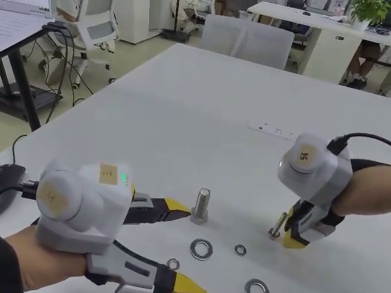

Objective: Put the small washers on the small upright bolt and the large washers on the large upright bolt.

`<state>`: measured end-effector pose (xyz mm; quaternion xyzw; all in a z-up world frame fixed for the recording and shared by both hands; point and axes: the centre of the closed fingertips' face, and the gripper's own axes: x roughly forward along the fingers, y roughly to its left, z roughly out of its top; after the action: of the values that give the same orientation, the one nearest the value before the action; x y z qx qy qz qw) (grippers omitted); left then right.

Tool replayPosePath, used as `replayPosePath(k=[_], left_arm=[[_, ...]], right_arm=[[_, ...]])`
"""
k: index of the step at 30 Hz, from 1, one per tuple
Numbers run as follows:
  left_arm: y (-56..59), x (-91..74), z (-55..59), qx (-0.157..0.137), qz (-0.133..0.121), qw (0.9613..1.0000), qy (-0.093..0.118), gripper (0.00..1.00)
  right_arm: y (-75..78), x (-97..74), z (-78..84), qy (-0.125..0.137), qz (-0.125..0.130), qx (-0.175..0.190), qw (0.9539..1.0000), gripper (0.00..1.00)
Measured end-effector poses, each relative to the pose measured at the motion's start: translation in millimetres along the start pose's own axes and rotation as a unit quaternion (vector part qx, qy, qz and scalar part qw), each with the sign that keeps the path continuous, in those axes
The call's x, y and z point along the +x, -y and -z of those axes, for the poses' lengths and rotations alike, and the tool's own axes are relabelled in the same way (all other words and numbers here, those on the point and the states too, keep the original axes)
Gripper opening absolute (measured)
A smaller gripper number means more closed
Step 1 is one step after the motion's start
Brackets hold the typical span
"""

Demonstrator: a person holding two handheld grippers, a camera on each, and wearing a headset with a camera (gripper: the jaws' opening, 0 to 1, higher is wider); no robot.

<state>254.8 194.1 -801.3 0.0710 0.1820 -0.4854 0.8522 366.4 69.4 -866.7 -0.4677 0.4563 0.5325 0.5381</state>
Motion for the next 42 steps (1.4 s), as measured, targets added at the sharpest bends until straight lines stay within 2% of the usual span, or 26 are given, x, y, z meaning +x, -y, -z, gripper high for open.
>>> replayPosePath(k=[11,24,34,42], left_arm=[[1.2,0.6,-1.2,0.005,0.003,1.0,-0.001,0.69],[-0.2,-0.1,-4.3,0.011,0.003,0.9999,0.0,0.69],[-1.0,-1.0,-6.3,0.015,0.001,0.9999,0.001,0.68],[-1.3,-1.3,-7.3,0.017,0.0,0.9999,0.003,0.68]], right_arm=[[-13.1,-1.1,12.2,-0.001,-0.002,0.015,0.9999,0.2],[-36.5,-2.2,8.2,0.008,-0.006,0.015,0.9998,0.2],[-53.8,-8.4,-7.8,0.015,-0.008,-0.009,0.9998,0.2],[-63.1,-9.1,-32.7,0.028,-0.013,-0.032,0.999,0.2]])
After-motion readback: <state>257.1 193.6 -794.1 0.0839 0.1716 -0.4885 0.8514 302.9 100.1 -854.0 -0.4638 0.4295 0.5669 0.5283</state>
